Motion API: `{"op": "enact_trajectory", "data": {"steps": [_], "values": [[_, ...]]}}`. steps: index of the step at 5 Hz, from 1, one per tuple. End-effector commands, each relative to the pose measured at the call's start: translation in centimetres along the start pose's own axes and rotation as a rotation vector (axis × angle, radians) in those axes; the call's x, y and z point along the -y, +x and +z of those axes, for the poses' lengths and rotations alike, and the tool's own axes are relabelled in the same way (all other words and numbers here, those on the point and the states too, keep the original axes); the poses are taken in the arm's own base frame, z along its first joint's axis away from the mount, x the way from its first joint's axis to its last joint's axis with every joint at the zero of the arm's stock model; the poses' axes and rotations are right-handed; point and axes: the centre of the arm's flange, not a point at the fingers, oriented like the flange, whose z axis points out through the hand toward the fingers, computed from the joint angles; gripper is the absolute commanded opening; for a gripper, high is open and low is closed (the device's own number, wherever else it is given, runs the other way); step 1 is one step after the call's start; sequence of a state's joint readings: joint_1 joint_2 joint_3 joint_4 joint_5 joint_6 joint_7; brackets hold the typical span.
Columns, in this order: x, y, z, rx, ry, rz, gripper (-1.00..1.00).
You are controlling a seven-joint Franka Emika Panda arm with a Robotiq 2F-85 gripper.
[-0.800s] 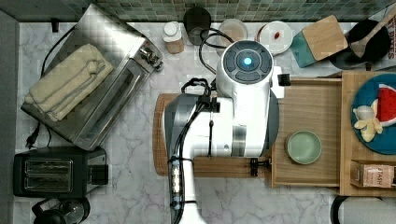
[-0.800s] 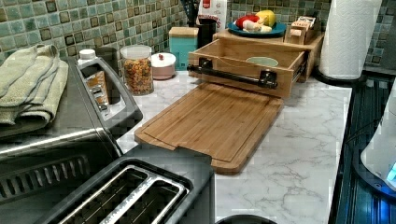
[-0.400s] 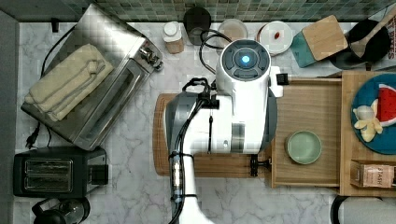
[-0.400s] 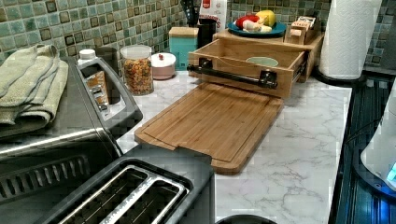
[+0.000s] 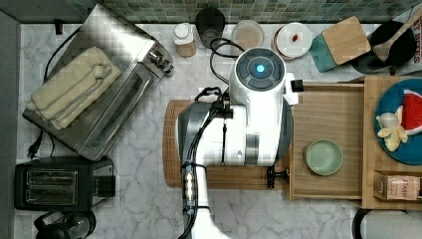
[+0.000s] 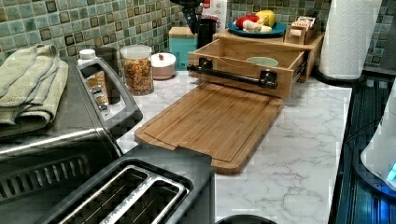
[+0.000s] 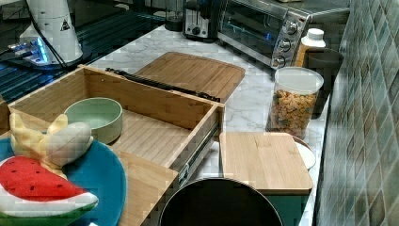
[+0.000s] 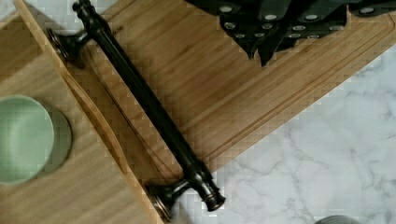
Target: Close the drawer.
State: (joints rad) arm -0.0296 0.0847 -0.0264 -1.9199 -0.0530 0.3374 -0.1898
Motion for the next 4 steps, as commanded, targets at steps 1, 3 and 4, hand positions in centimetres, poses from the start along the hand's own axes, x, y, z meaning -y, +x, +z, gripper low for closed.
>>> {"op": "enact_trajectory", "data": {"steps": [1, 3, 4], "values": [[1.5, -6.2, 1.5, -0.080, 0.059, -0.388, -1.00], [2.8, -7.5, 5.1, -0.120, -0.019, -0.533, -1.00], [2.5, -6.8, 7.3, -0.145, -0.019, -0.576, -1.00]]}}
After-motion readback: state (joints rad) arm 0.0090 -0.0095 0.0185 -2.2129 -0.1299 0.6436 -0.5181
